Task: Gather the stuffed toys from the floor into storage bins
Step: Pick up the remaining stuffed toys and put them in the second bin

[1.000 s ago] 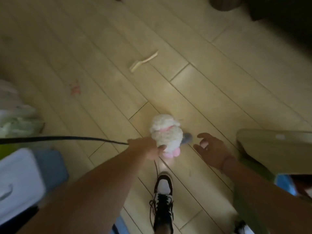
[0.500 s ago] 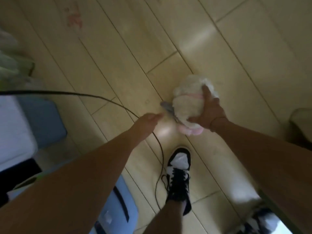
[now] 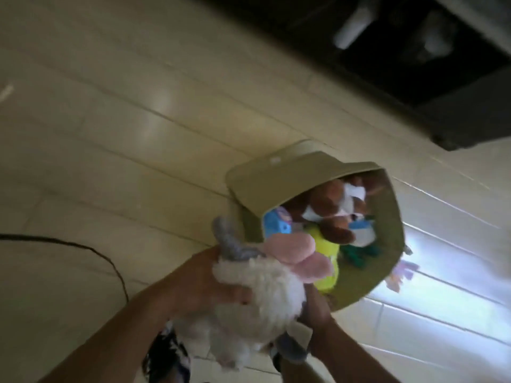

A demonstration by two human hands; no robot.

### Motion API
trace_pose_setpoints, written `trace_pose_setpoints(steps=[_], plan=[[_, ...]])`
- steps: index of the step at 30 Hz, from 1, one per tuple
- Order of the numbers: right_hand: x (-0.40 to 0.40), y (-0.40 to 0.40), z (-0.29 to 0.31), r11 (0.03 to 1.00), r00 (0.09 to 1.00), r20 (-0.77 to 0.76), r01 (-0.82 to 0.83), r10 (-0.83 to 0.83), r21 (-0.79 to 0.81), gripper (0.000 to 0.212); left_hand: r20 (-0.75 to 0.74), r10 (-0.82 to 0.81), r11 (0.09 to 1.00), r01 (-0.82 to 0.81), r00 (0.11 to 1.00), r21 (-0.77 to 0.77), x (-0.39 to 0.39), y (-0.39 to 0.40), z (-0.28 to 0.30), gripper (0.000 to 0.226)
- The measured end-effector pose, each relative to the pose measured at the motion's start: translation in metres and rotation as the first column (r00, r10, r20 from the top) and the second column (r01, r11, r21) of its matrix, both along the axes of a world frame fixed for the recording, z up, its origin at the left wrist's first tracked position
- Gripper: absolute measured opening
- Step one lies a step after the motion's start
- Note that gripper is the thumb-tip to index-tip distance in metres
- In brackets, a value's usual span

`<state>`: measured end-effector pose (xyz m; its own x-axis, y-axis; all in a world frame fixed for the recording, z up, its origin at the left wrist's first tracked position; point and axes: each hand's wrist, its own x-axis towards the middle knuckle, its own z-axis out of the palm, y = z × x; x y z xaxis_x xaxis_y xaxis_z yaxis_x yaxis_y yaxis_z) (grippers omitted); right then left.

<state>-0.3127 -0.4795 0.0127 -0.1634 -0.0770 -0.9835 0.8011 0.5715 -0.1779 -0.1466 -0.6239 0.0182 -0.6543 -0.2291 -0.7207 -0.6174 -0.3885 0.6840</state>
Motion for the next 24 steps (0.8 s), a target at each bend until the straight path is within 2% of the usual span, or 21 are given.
trace_pose_setpoints(steps=[1,2,3,5,7,9,10,12,14,15,16,17,18,20,21,22,24], plan=[[-0.01,0.015,0.002,0.997,0.997,-0.031,0.074,-0.075,-0.033,0.058,0.011,-0.004,1.0,0.004,1.0,0.007,-0.023,0.01,-0.003,0.058],[-0.021,0.035,0.001,0.981,0.971,-0.143,0.184,-0.192,-0.068,0.063,0.012,0.016,1.0,-0.016,1.0,0.013,-0.044,0.021,-0.006,0.061],[-0.033,0.053,-0.001,0.965,0.912,-0.315,0.244,-0.262,-0.094,0.059,0.028,0.039,0.999,-0.039,0.999,0.003,-0.067,0.032,-0.008,0.061],[-0.055,0.079,0.01,0.974,0.735,-0.638,0.181,-0.228,-0.139,0.041,0.051,0.058,0.995,-0.053,0.997,-0.089,-0.117,0.052,-0.004,0.057],[-0.074,0.095,0.02,0.989,0.593,-0.793,0.04,-0.14,-0.145,0.056,0.021,0.065,0.995,-0.064,0.998,-0.074,-0.162,0.075,-0.004,0.061],[-0.095,0.11,0.015,0.992,0.513,-0.853,-0.017,-0.101,-0.128,0.068,0.015,0.025,0.998,-0.024,1.0,-0.057,-0.206,0.095,-0.009,0.062],[-0.109,0.114,0.009,0.995,0.49,-0.868,-0.014,-0.084,-0.104,0.07,0.027,-0.006,0.995,0.009,1.0,-0.095,-0.227,0.104,-0.013,0.062],[-0.142,0.125,-0.011,0.998,0.446,-0.895,-0.057,0.024,-0.002,0.071,0.12,-0.137,0.923,0.171,0.983,-0.346,-0.27,0.113,-0.017,0.064],[-0.173,0.137,-0.032,0.963,0.472,-0.842,-0.181,0.262,0.198,0.082,0.293,-0.208,0.742,0.345,0.933,-0.574,-0.305,0.113,-0.021,0.072],[-0.184,0.143,-0.042,0.921,0.51,-0.768,-0.244,0.388,0.304,0.084,0.338,-0.226,0.67,0.398,0.913,-0.627,-0.318,0.113,-0.025,0.076],[-0.191,0.148,-0.051,0.873,0.5,-0.717,-0.313,0.486,0.373,0.083,0.358,-0.251,0.608,0.435,0.899,-0.665,-0.329,0.111,-0.028,0.078],[-0.195,0.148,-0.057,0.821,0.436,-0.701,-0.384,0.564,0.422,0.079,0.363,-0.291,0.542,0.465,0.885,-0.7,-0.337,0.113,-0.032,0.077],[-0.197,0.146,-0.065,0.747,0.331,-0.693,-0.477,0.641,0.464,0.078,0.36,-0.334,0.48,0.486,0.871,-0.73,-0.343,0.115,-0.034,0.074],[-0.2,0.134,-0.082,0.495,0.09,-0.607,-0.677,0.79,0.545,0.082,0.334,-0.431,0.417,0.513,0.838,-0.75,-0.351,0.126,-0.042,0.066],[-0.201,0.126,-0.09,0.409,0.029,-0.58,-0.738,0.814,0.537,0.085,0.32,-0.469,0.418,0.526,0.823,-0.74,-0.352,0.131,-0.045,0.064],[-0.204,0.119,-0.101,0.365,0.022,-0.555,-0.774,0.831,0.517,0.088,0.316,-0.506,0.422,0.55,0.802,-0.72,-0.355,0.137,-0.049,0.065],[-0.214,0.107,-0.123,0.392,0.025,-0.564,-0.744,0.826,0.541,0.102,0.332,-0.574,0.411,0.615,0.748,-0.673,-0.358,0.145,-0.058,0.069]])
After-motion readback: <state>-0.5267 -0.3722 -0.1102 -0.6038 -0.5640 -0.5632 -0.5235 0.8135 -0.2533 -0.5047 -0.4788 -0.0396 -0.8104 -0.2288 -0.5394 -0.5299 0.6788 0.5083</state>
